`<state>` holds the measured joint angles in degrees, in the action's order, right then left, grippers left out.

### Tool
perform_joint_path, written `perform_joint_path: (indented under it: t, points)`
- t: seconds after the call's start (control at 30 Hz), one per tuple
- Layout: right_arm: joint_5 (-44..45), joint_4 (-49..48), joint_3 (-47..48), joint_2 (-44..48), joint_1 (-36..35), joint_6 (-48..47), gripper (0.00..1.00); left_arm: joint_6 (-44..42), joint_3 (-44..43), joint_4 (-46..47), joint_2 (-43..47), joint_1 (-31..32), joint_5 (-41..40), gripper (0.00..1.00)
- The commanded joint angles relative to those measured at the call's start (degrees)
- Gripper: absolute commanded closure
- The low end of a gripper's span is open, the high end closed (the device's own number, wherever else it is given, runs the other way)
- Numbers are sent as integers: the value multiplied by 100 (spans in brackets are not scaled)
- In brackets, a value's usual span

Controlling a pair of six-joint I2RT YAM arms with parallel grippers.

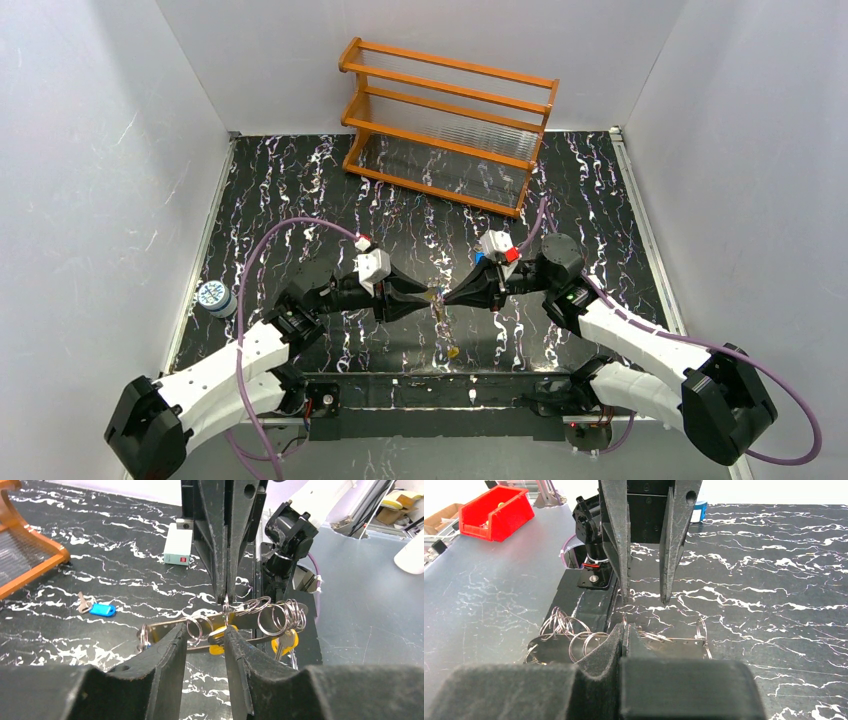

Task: Put the keys on the keyring
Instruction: Adjust the key on the keyring.

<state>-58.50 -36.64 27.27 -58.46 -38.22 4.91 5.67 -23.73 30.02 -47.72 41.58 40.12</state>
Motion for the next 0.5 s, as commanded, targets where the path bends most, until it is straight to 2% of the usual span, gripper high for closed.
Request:
perform_joint_path:
  t: [0.0,0.2,0.47]
  points:
    - [-138,-491,183,12,16,147,99,-61,2,617,-158,70,371,69]
    - [-93,-475,200,-6,19,160,99,-92,-44,796,-448,411,330,73]
    - [-5,-475,213,26,16,151,99,-100,94,678,-467,440,183,95]
